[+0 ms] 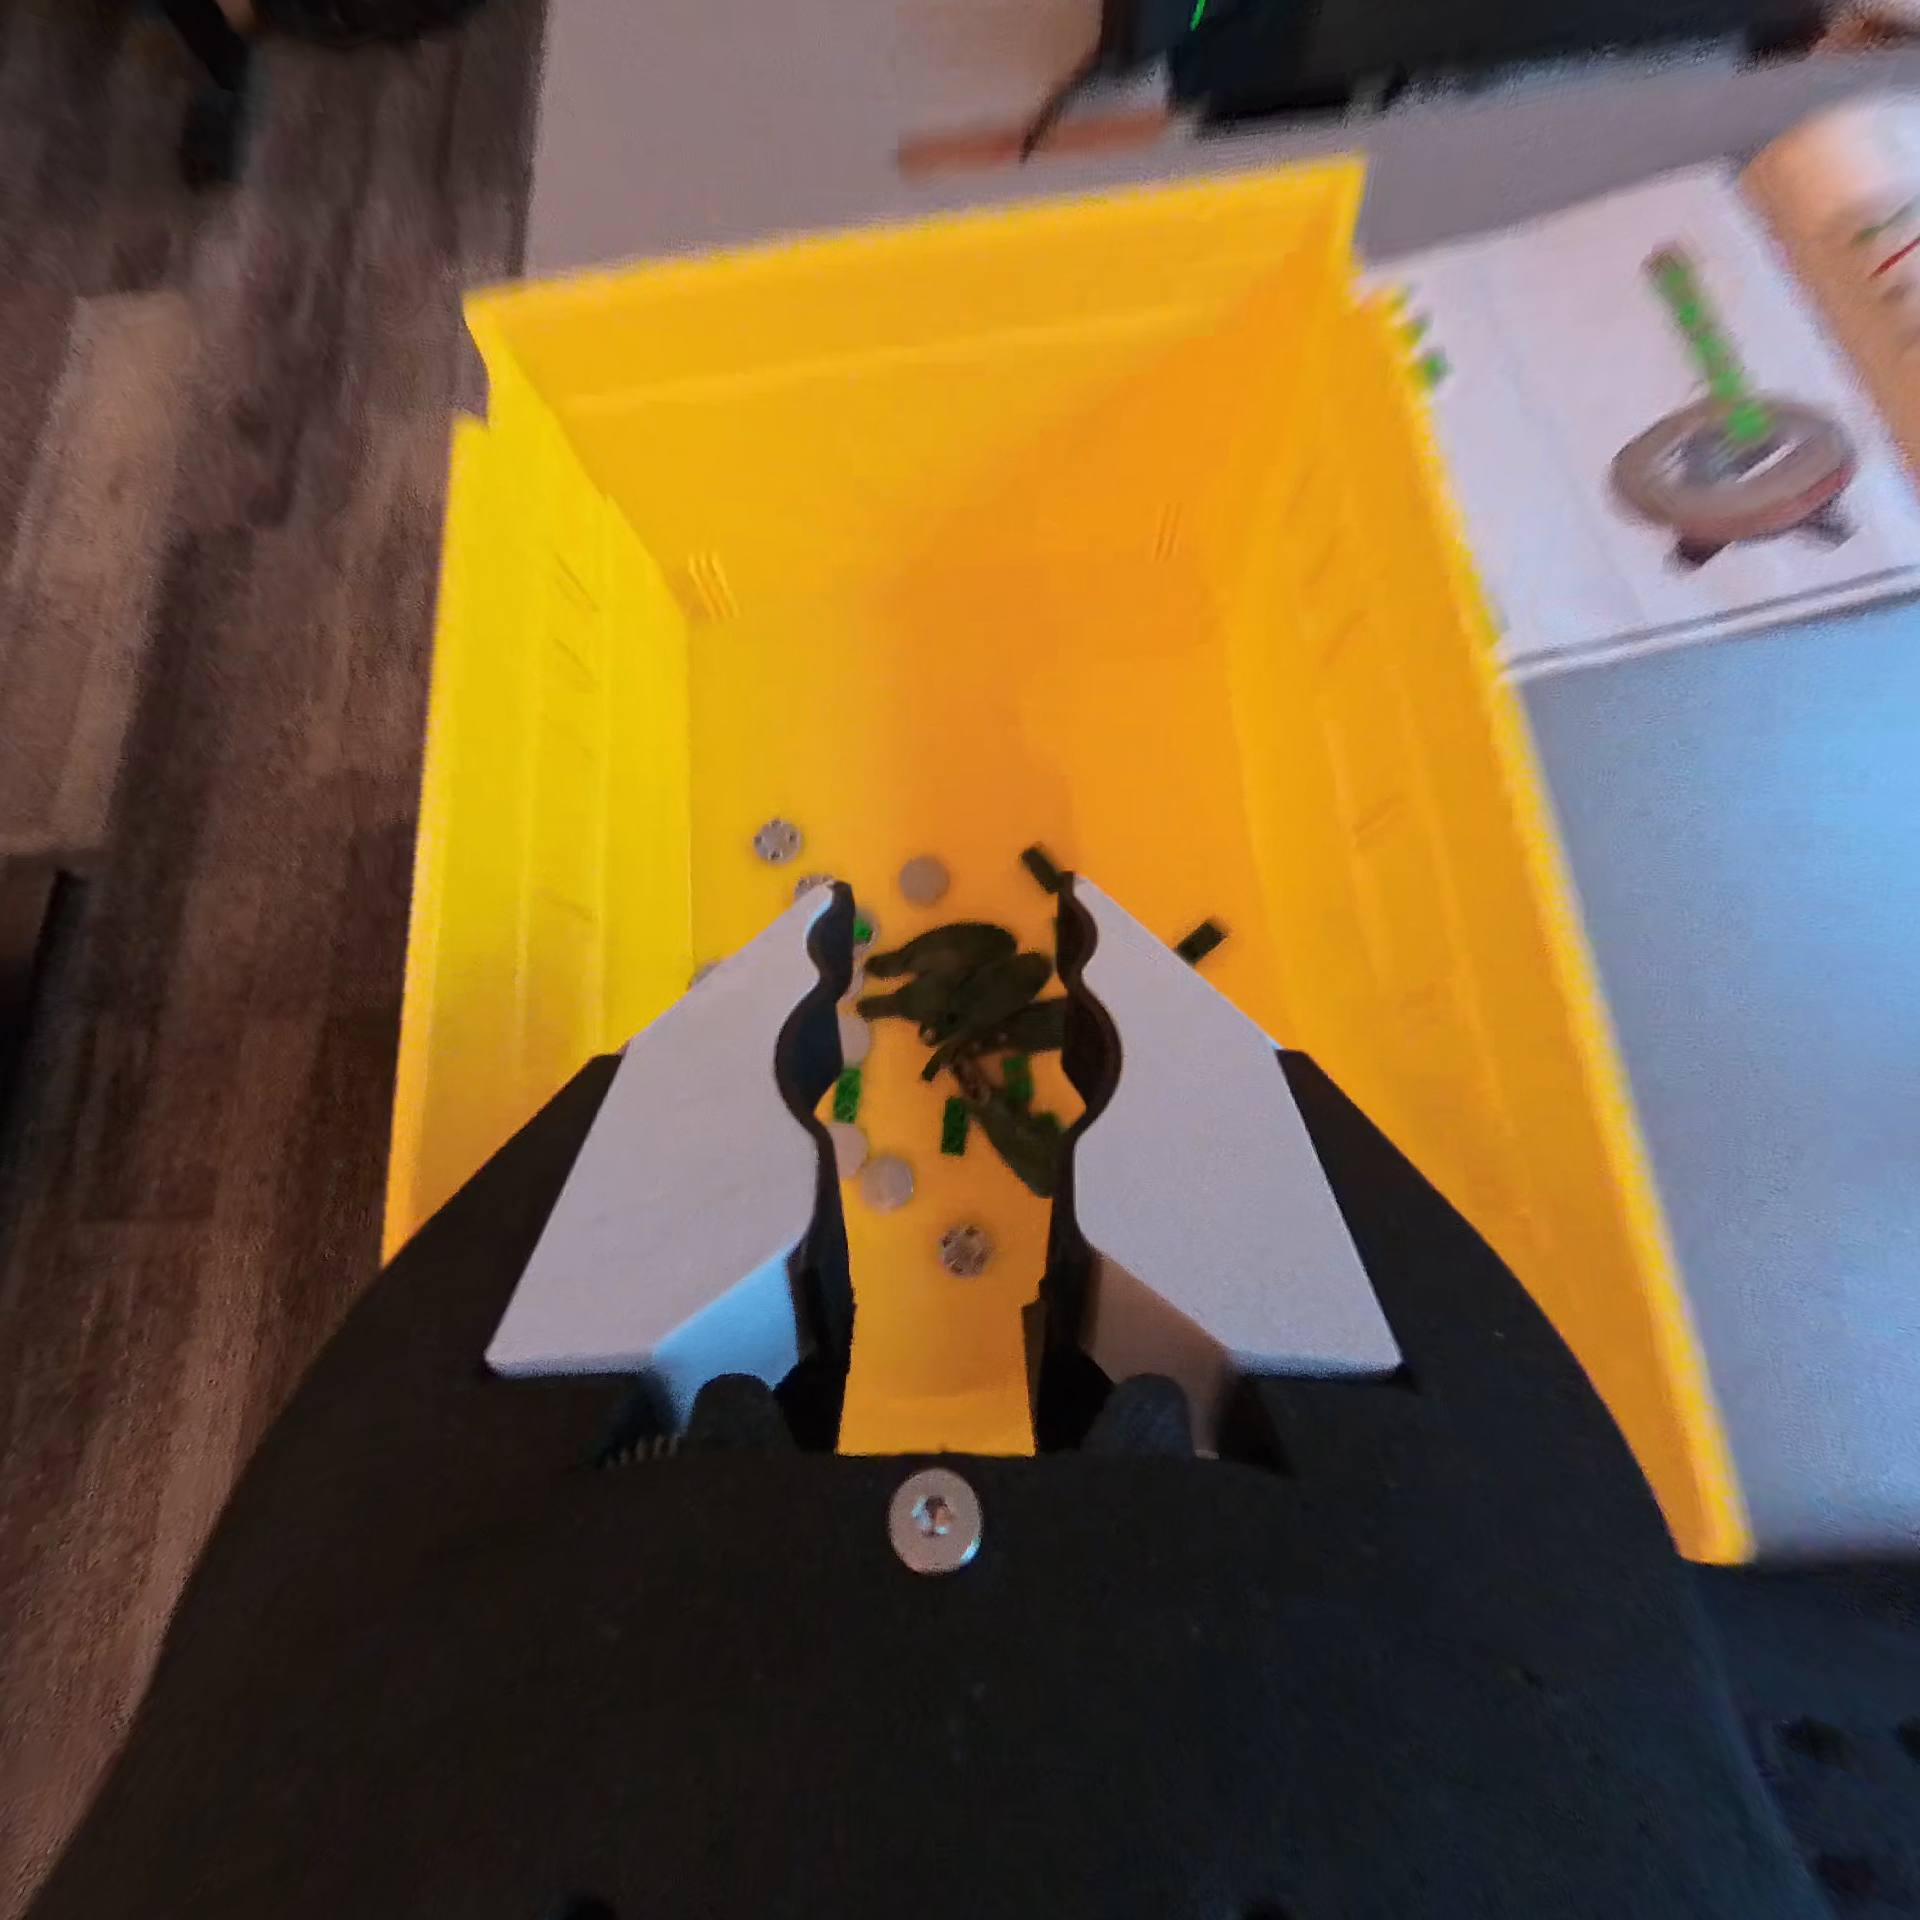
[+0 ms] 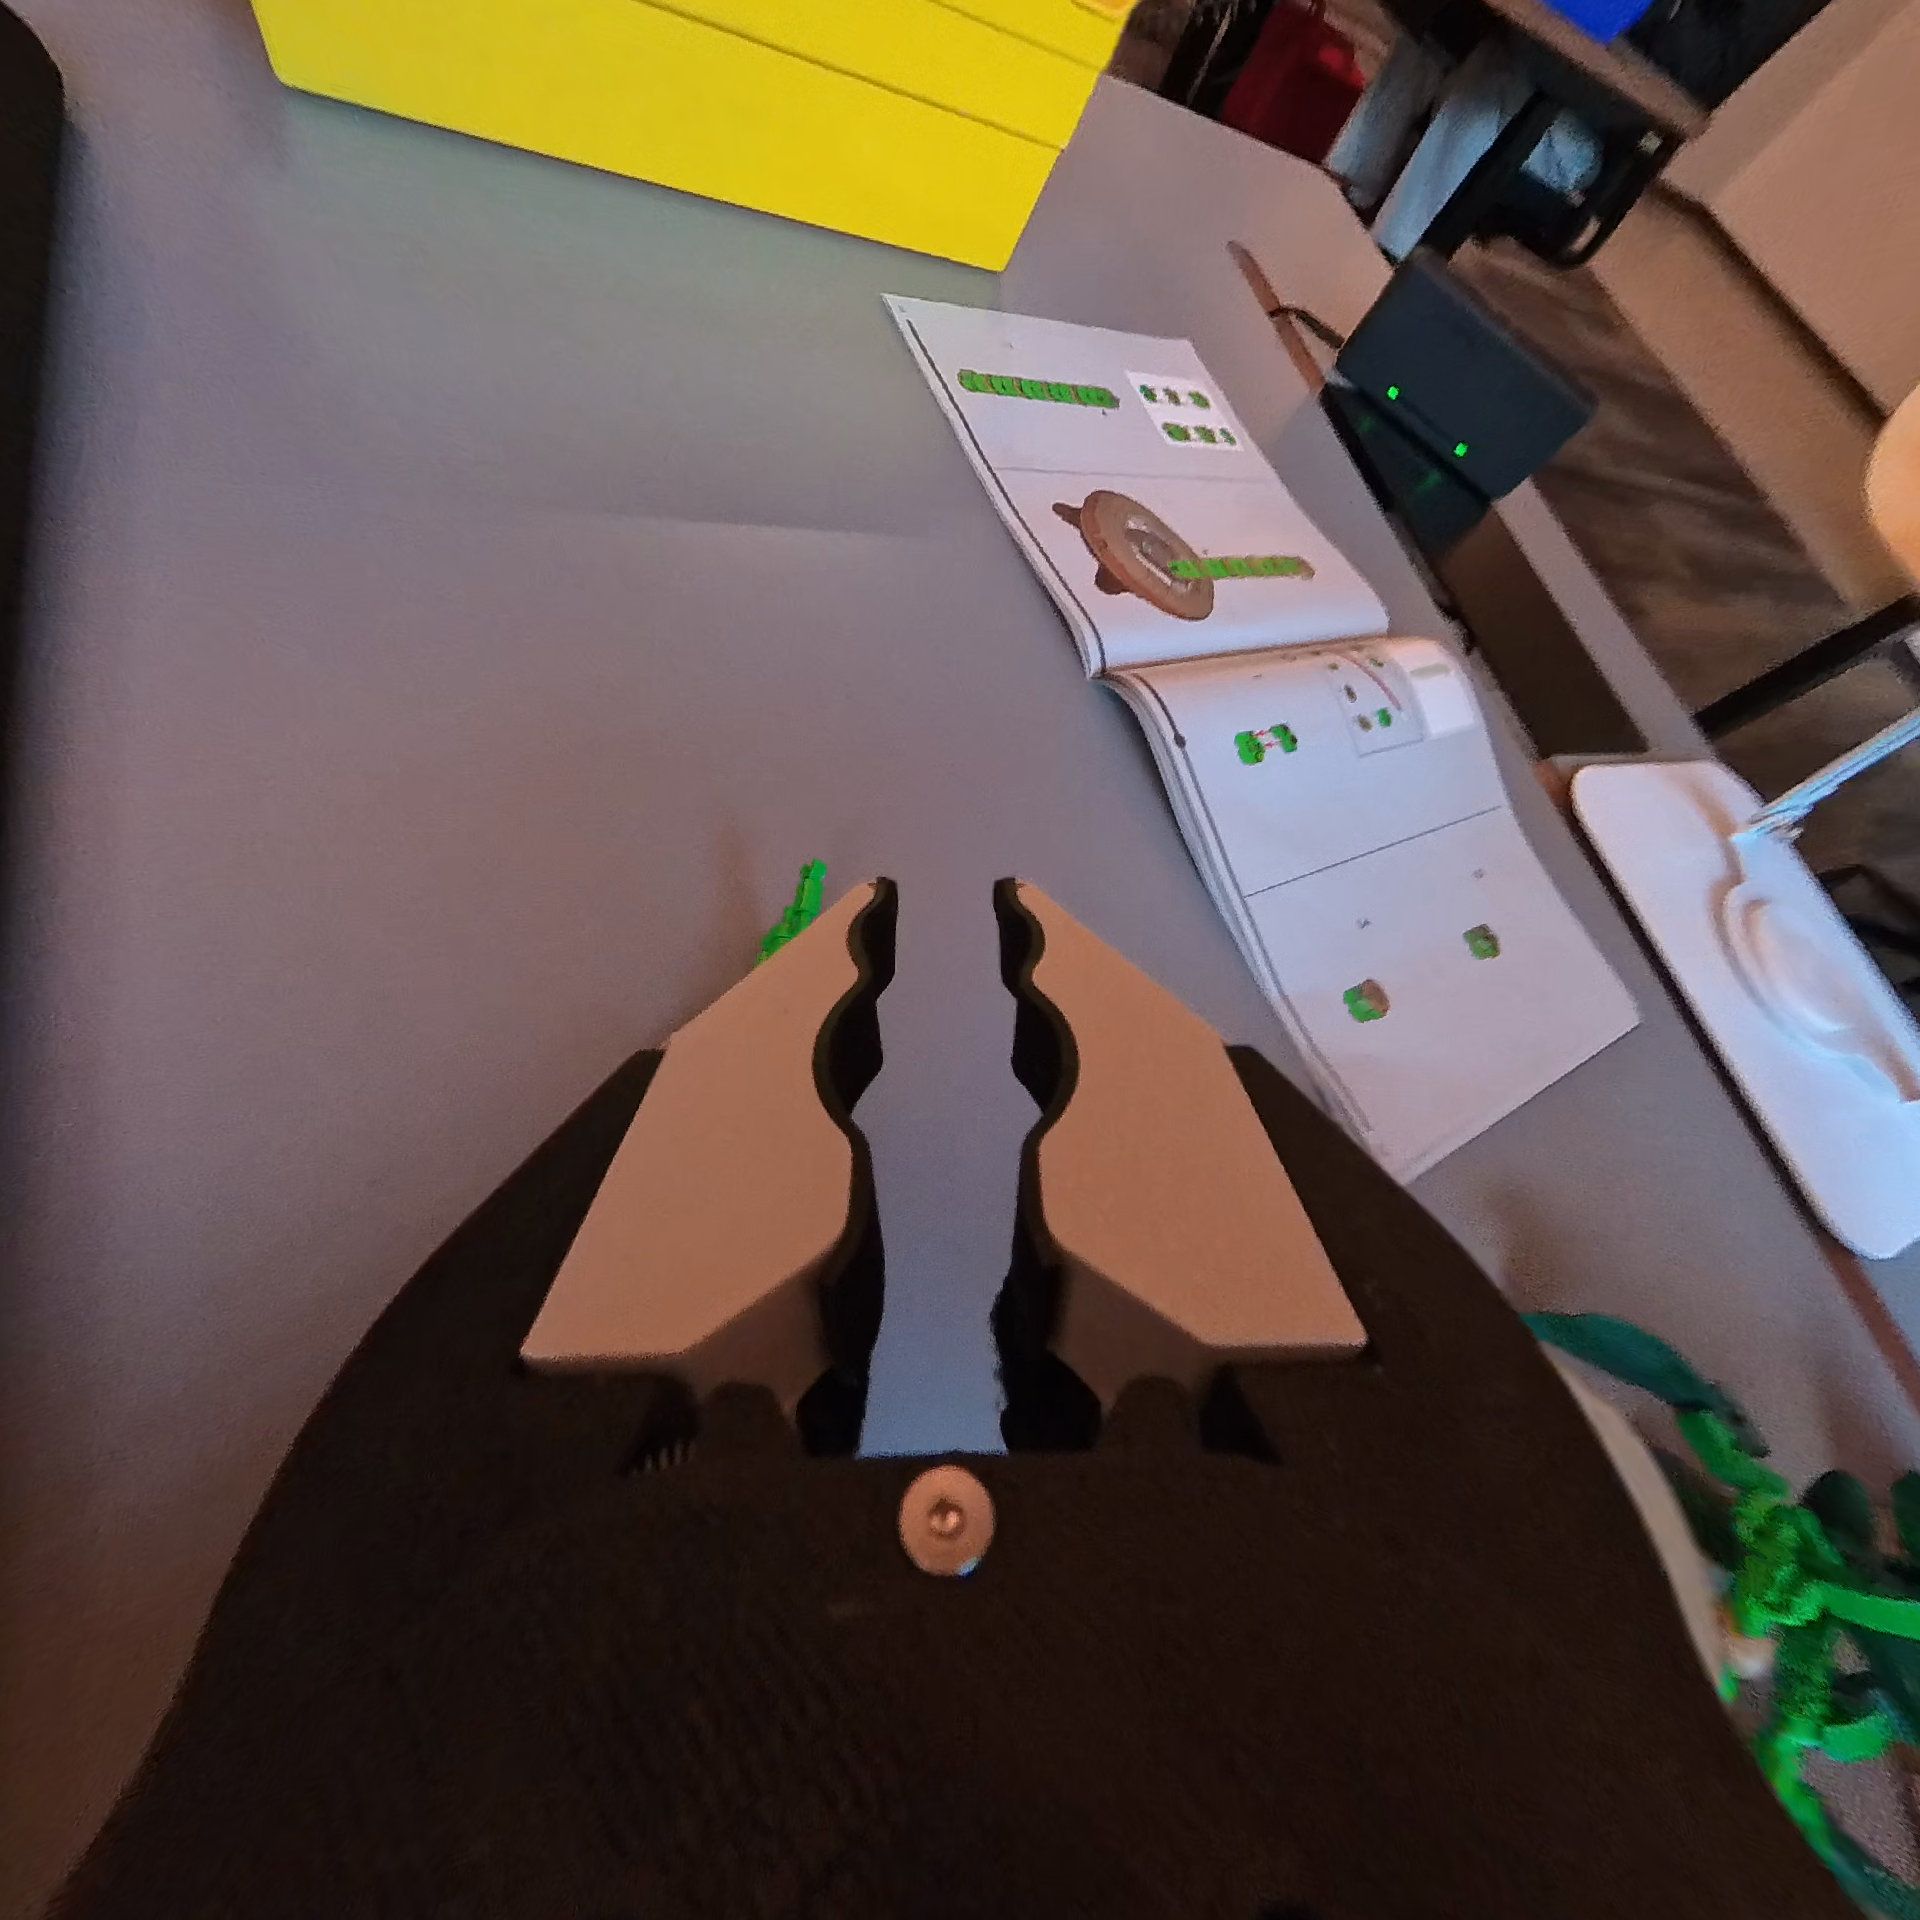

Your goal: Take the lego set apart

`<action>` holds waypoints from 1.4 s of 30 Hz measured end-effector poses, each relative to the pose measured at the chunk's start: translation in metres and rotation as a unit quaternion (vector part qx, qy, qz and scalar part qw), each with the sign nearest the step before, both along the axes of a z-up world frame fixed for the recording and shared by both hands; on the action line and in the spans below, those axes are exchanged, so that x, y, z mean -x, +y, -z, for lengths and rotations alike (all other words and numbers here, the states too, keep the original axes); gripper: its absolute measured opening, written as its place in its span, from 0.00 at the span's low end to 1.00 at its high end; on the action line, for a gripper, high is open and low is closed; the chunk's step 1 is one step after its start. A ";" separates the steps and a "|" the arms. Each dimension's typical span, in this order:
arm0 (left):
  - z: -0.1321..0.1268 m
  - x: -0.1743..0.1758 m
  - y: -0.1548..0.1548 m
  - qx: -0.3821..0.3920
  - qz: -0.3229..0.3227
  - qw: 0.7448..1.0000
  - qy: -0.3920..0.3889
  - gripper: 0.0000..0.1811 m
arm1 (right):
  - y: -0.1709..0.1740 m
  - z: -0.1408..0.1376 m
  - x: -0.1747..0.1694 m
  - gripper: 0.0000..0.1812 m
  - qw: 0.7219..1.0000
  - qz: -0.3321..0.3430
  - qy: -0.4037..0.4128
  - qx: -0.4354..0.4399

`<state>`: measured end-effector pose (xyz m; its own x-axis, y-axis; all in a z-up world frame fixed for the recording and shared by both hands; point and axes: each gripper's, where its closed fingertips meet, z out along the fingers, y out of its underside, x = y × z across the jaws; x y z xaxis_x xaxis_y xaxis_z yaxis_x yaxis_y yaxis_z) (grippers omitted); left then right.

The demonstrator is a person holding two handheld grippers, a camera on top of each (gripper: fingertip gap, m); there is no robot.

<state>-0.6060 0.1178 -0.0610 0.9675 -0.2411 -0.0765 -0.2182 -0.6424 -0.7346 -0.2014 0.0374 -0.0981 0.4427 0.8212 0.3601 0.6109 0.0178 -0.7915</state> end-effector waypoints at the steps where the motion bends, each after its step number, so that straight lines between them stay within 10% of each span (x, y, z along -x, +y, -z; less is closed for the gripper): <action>1: -0.016 -0.014 -0.002 -0.034 0.012 0.999 -0.011 0.20 | 0.000 0.002 0.000 0.11 1.000 0.003 0.010 0.019; 6: -0.069 -0.164 -0.034 -0.145 0.194 0.964 -0.114 0.19 | -0.003 0.015 -0.001 0.12 0.994 0.013 0.024 0.105; 15: -0.004 -0.376 -0.086 0.007 0.518 0.820 -0.245 0.13 | -0.018 0.035 0.016 0.09 0.972 -0.007 0.065 0.227; 22: 0.053 -0.384 -0.093 0.055 0.593 0.783 -0.182 0.10 | -0.015 0.046 0.020 0.02 0.973 -0.011 0.039 0.228; 42: 0.066 -0.377 -0.112 0.040 0.644 0.750 -0.146 0.03 | -0.027 0.028 0.033 0.00 0.970 -0.076 0.075 0.219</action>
